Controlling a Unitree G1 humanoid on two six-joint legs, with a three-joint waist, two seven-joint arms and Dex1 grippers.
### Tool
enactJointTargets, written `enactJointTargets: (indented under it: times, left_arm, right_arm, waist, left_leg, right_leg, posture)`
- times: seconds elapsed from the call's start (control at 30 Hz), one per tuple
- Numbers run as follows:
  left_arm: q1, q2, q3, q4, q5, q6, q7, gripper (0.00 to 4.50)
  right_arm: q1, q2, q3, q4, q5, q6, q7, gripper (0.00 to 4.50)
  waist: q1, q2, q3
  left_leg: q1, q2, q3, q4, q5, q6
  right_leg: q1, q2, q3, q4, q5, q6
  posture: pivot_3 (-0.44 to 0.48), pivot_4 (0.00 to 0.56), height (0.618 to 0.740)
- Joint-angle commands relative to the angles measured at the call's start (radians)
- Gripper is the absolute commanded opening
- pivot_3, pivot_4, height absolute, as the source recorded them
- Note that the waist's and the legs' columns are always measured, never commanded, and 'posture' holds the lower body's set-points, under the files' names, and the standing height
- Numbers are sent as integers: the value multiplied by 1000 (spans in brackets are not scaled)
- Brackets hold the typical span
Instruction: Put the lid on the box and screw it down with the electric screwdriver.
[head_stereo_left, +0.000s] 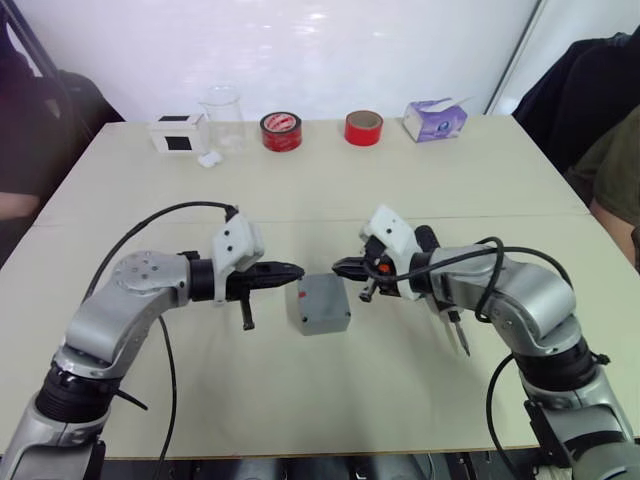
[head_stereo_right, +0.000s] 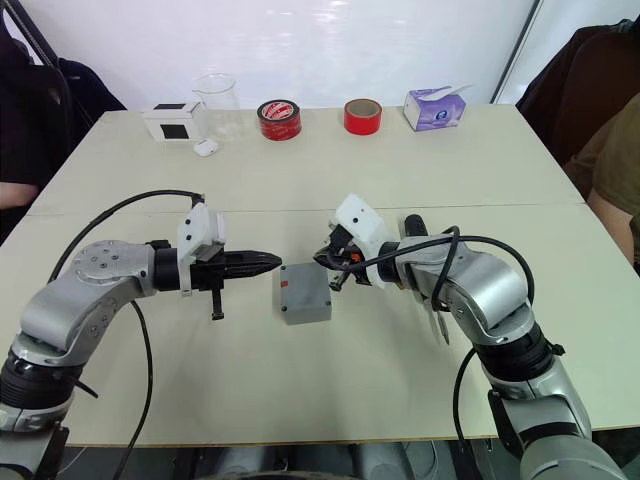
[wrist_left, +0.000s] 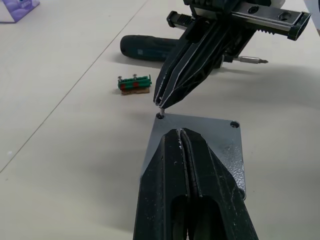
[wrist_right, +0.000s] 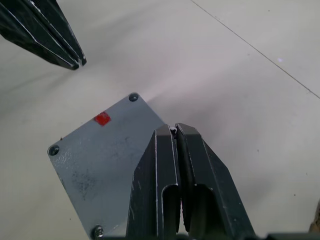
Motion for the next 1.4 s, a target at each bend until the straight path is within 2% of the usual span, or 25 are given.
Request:
enactJointTargets:
  times: [0.03,1.4]
  left_arm:
    - [3,11,26,-39,-19,5,6,0]
    - [40,31,39,-70,-32,10,44,0]
  right_arm:
    - [-18,2,-5,-1,-11,-32,12,54]
    - [4,-24,60,99,-116,-82,94,54]
  waist:
    - [0,0,0]
    - [0,0,0]
  left_leg:
    - [0,0,0,0,0,0]
    - [0,0,0,0,0,0]
  right_leg:
    - [0,0,0,0,0,0]
    - [0,0,0,0,0,0]
  posture:
    - [0,150,740]
    - [0,150,740]
